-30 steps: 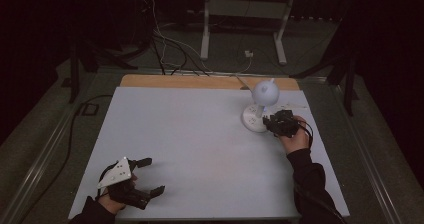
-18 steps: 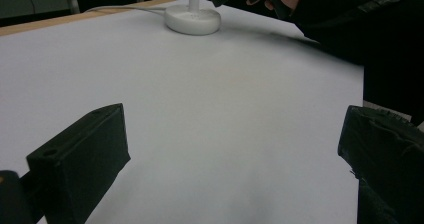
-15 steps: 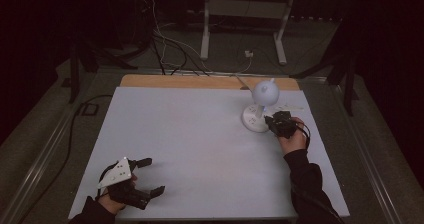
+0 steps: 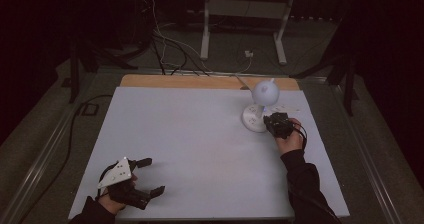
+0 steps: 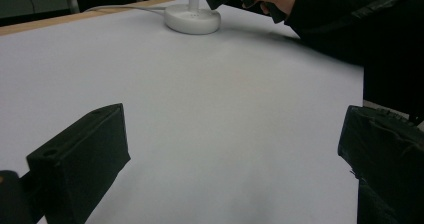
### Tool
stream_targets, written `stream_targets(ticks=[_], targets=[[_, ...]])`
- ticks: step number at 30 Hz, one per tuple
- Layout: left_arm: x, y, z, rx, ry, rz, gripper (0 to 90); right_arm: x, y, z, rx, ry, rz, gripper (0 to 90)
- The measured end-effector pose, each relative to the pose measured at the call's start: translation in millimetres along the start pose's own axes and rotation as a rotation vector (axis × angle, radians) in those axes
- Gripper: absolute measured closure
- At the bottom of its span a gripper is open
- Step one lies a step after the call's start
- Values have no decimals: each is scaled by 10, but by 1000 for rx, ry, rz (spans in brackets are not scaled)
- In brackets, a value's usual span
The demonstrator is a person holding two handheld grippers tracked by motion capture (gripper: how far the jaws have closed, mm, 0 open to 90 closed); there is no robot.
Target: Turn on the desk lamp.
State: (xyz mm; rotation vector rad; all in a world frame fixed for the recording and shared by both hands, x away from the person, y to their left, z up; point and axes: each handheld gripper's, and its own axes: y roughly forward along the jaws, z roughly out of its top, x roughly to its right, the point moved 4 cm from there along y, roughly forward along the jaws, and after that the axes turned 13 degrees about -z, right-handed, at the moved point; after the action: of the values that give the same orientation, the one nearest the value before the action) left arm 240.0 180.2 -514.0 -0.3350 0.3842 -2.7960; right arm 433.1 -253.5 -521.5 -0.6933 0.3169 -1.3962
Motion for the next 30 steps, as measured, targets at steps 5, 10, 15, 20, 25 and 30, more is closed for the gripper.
stream_targets(ticks=[5,10,15,20,25,30], targets=[[0,-1,0,1,0,-1,4,-4,16,-13,12,-6,-21,900],[0,-1,0,1,0,-1,4,-17,24,-11,19,-4,-23,900],[0,-2,-1,1,-1,-1,4,-17,46,-30,11,0,-25,900],[0,-2,0,1,-1,-1,4,-10,50,-37,10,6,-24,900],[0,-1,0,1,-1,-1,4,-8,50,-40,10,9,-20,900],[2,0,0,1,-1,-2,4,-5,51,-40,8,15,-16,900]])
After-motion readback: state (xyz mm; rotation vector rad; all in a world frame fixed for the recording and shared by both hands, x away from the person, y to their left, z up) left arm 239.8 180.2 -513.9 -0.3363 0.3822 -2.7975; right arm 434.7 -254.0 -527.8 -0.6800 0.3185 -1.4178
